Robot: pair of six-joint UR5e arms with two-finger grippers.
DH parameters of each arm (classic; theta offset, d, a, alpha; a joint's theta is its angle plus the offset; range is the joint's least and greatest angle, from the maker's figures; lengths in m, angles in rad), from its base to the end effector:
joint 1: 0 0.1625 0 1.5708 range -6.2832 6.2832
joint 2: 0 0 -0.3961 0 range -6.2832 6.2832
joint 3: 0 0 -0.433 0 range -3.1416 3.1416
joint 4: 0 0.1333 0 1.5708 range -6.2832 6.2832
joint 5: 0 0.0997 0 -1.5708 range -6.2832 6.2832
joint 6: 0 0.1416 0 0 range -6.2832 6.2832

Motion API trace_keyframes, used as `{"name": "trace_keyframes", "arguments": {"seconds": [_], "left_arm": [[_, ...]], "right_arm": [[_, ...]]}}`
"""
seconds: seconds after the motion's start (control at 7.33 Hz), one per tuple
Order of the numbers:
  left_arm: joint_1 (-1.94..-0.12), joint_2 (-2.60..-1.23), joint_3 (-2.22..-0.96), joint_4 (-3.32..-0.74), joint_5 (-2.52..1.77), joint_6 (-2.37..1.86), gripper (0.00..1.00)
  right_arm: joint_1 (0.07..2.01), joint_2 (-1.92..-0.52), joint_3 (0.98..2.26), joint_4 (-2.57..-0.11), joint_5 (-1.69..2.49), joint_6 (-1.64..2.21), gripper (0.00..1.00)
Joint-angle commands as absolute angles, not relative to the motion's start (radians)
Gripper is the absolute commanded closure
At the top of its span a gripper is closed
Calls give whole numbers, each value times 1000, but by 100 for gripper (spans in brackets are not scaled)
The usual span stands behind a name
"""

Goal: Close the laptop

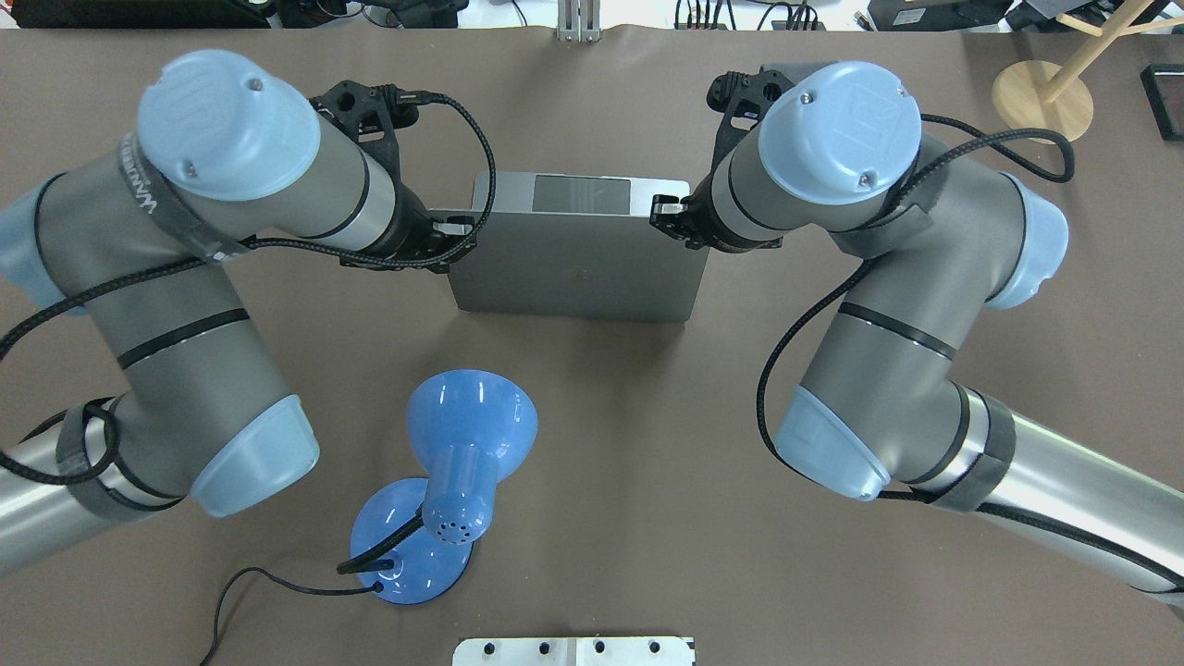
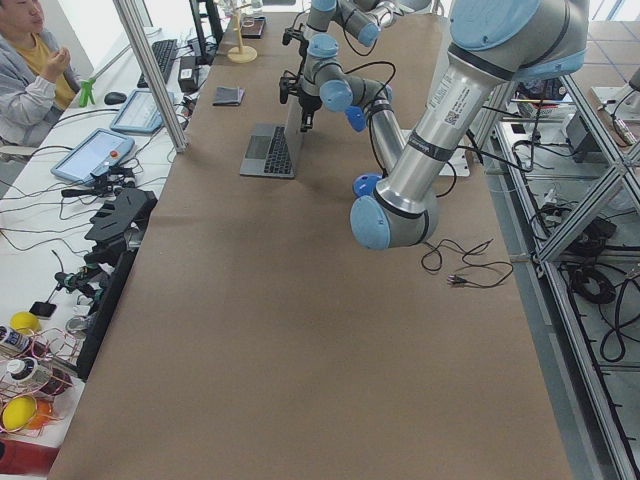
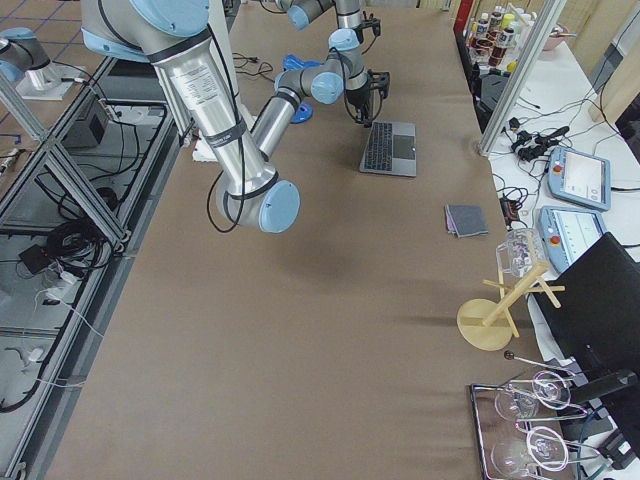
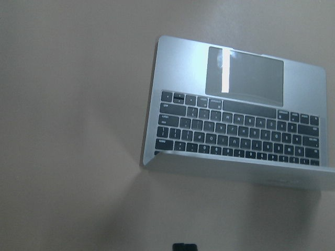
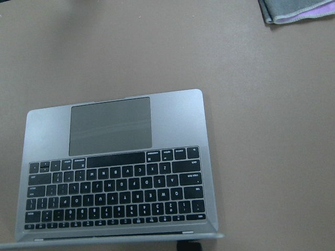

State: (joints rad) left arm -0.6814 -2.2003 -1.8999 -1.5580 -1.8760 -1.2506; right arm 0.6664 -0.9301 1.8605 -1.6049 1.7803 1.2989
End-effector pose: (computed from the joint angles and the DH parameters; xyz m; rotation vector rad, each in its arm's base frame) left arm 0.4476 -0.4798 0.1265 0.2032 0.9591 -0.1876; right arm -0.4593 -0.4933 0.1415 0.2302 -0.8874 0.2727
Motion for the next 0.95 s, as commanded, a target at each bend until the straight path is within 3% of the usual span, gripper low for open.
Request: {"name": "trace_keyframes", "arguments": {"seconds": [0.0, 0.27, 0.82], "left_arm": [[-728, -2243, -1727, -1695, -1876, -1249, 100], [-759, -2321, -1540, -1797, -1876, -1252, 100], [-778, -2434, -1234, -1971, -1858, -1249, 100]], "right_arm": [[712, -853, 1732, -1602, 1825, 1286, 100], [773, -822, 1553, -1415, 1897, 1287, 100], [802, -680, 1239, -1344, 1946, 1244, 100]]}}
